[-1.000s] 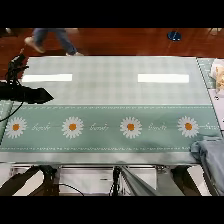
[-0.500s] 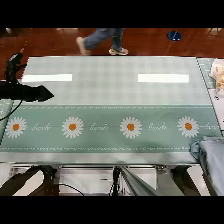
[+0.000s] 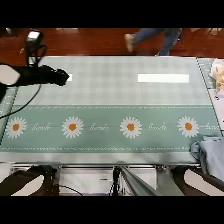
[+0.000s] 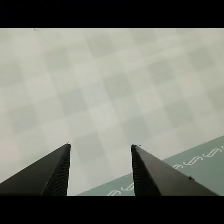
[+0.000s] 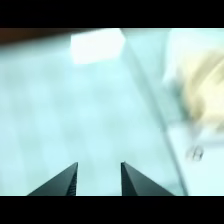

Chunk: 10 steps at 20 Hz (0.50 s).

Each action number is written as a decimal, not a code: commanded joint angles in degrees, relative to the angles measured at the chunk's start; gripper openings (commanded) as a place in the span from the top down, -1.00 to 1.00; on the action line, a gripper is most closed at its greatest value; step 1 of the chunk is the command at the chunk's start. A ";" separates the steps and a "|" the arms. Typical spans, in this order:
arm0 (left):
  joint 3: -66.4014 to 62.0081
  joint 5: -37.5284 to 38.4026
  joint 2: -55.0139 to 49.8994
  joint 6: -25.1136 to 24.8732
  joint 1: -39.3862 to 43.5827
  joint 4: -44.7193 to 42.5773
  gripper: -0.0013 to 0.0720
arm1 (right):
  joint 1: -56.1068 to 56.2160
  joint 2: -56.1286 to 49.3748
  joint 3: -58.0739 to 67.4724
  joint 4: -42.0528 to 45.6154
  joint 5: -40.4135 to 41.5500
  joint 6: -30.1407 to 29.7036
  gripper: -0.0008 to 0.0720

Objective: Fold the shirts.

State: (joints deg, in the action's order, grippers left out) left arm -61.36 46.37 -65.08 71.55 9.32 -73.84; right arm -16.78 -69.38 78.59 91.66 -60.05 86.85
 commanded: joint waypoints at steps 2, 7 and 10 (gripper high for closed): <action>-1.27 12.20 -7.80 14.53 7.26 -15.72 -0.29 | 14.95 -6.93 -4.24 3.06 -22.38 -2.14 -0.01; -1.70 16.68 -7.50 17.70 7.13 -15.72 -0.56 | 18.88 -6.82 -5.86 -9.53 -17.25 -7.43 -0.20; -3.43 15.15 -7.30 17.70 7.13 -15.72 -0.54 | 20.15 -6.82 -5.86 -11.96 -13.77 -9.77 -0.20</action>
State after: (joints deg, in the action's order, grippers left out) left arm -63.70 61.14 -72.34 87.90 16.19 -88.53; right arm 1.48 -75.99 73.06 83.79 -76.07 80.01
